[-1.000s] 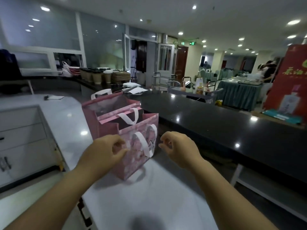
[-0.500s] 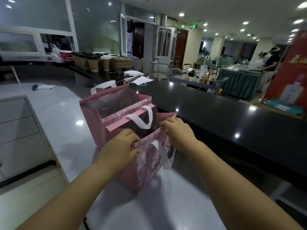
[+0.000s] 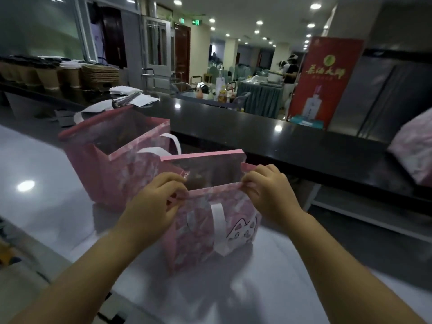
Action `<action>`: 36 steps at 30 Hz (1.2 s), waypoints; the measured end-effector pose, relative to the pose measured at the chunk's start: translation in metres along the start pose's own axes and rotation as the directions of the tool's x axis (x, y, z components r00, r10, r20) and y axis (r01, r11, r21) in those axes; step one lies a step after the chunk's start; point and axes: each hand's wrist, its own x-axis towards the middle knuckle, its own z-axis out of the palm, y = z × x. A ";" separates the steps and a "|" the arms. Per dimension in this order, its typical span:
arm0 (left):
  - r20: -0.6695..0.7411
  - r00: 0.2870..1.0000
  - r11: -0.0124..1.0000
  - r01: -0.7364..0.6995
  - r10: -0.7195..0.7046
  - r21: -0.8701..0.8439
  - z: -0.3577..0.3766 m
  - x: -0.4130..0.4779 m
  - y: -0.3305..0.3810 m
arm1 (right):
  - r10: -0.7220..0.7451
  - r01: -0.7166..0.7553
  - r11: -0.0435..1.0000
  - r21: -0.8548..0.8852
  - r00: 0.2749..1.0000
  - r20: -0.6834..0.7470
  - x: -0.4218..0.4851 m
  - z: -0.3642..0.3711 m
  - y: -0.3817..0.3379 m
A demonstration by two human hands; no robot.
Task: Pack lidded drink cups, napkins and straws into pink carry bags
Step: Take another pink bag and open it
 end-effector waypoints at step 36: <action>0.029 0.908 0.811 -0.360 0.419 -0.461 0.285 -0.020 0.459 | 0.624 -0.674 0.693 -0.255 0.739 -0.255 -0.415 -0.353 0.266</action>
